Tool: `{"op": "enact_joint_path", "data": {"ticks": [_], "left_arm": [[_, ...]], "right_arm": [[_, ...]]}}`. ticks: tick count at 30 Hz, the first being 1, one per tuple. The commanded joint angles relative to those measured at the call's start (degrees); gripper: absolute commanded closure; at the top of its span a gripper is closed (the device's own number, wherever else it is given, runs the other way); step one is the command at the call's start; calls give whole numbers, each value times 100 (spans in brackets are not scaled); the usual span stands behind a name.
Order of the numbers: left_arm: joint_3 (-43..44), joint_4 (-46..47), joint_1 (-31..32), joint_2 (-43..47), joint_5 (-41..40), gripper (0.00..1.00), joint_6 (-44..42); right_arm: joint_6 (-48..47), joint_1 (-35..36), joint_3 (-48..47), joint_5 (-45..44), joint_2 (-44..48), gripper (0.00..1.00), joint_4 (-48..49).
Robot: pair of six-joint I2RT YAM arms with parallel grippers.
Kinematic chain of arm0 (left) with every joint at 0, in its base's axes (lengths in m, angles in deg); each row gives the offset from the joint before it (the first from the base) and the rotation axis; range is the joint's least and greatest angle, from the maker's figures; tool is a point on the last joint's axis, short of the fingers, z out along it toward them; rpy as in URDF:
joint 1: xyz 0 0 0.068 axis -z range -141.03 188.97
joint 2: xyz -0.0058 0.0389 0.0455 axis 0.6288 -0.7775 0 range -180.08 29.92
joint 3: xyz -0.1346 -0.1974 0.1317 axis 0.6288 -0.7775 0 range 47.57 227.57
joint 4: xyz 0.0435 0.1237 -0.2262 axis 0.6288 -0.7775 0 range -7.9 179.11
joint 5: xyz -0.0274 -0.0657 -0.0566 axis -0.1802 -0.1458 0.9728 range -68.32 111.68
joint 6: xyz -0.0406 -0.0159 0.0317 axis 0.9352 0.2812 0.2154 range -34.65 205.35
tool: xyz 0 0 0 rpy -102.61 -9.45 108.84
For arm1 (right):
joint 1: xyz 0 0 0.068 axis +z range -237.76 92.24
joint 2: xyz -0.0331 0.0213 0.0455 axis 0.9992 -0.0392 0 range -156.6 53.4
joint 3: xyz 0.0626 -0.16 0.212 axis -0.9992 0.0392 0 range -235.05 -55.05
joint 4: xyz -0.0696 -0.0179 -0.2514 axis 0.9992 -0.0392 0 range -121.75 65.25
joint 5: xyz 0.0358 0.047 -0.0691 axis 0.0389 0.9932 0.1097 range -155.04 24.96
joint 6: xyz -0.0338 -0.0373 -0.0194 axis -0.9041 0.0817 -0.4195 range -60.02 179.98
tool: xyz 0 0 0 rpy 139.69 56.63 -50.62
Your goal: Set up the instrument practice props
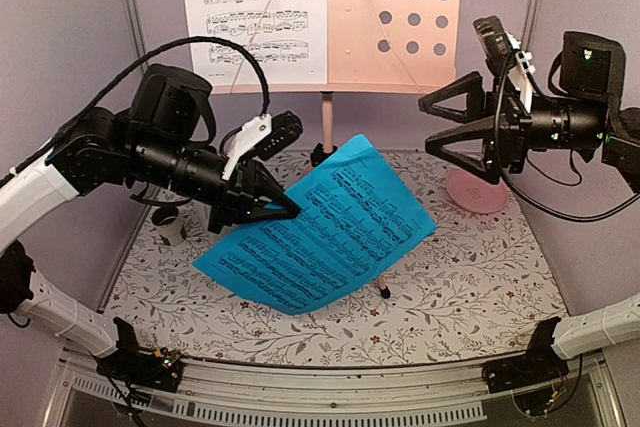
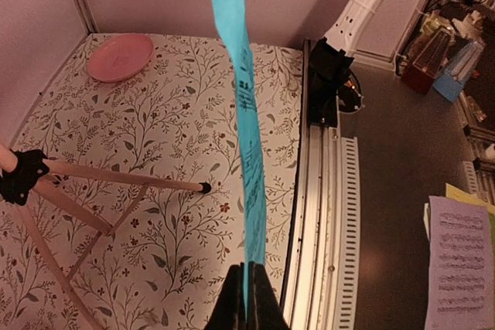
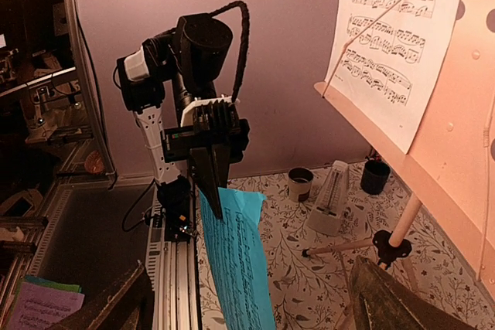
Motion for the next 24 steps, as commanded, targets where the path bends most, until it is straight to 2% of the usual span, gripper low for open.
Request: {"op": "enact_joint_path", "data": {"ticks": [1,8,12,17,20,22,24], "left_arm": [[65,-243,265,-251,-172,100,-274],[203,-235,647,-598,-270,100,-511],[196,-174,759,-642,-361,100,-640],[59,144,772,-561,-420,100,-634],[-48,362,772,-490,-488,100,-626],[-173,502,772,-434,-572,100,-649],[-239,602,770,-411,-645,100,-667]], "right_arm": [[-251,556,-225,-359,-417,11,-616],[-482,1077,-230,-868,-924,12,-970],[-512,1101,-170,-807,-1029,22,-973],[-516,1213,-61,-775,-1156,50,-968],[-489,1309,-49,-855,-1253,64,-1106],[-501,1340,-49,-910,-1278,78,-1175],[-506,1355,-49,-949,-1244,99,-1183]]}}
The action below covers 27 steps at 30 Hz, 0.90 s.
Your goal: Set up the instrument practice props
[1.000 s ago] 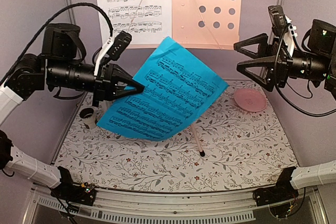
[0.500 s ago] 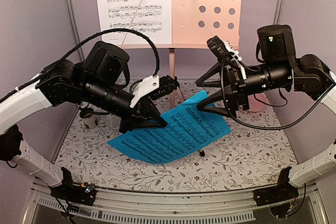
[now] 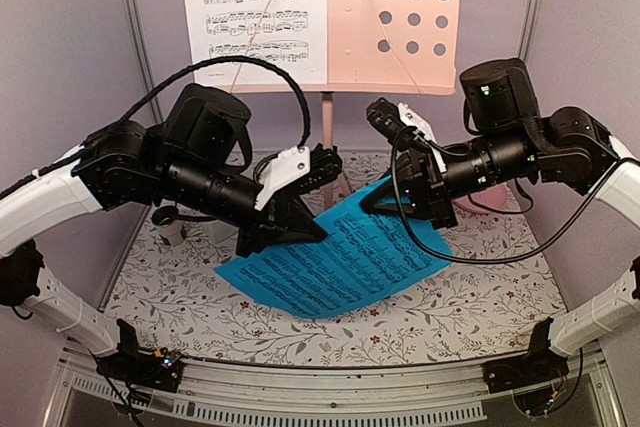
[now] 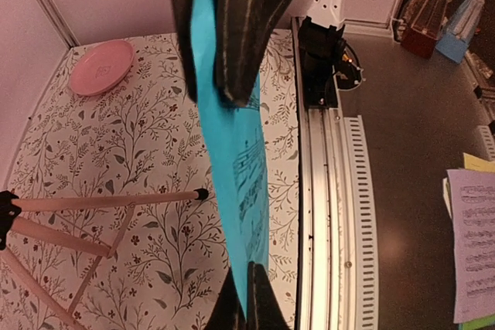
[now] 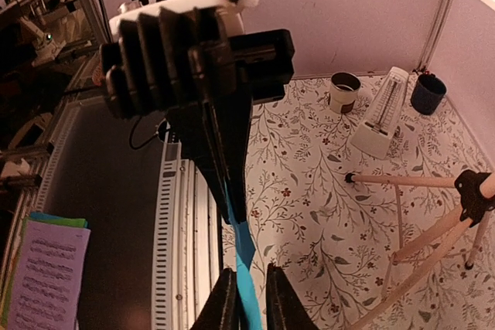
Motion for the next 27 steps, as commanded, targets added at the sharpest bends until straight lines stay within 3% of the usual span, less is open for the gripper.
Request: {"op": "enact_joint_path", "data": {"ticks": [1,3,8,12,16,22,25,27], "left_arm": [[-200,438,61,171,-229,100,-113],[-345,622,40,255,-372,88,-77],[-1286,1826,-407,1049,-433,37,273],[-2582,3275,-943,2221,-303,14,610],[-3655,4315,-1459,3144,269,9,992],[-3995,4762,-1531,3211,694,9,1135],[-4043,5166,-1527,3123,1140,13,1215],[-4114,5464,-1526,3077,1441,22,1270]], "right_arm": [[5,71,63,-151,19,100,-122],[16,73,63,-231,134,100,-32],[24,73,206,-450,623,100,353],[60,73,367,-366,1037,100,712],[72,73,396,-220,1373,100,939],[61,69,412,-95,1667,100,1184],[84,73,459,-186,1733,100,1262],[125,73,585,-269,1806,100,1411]]}}
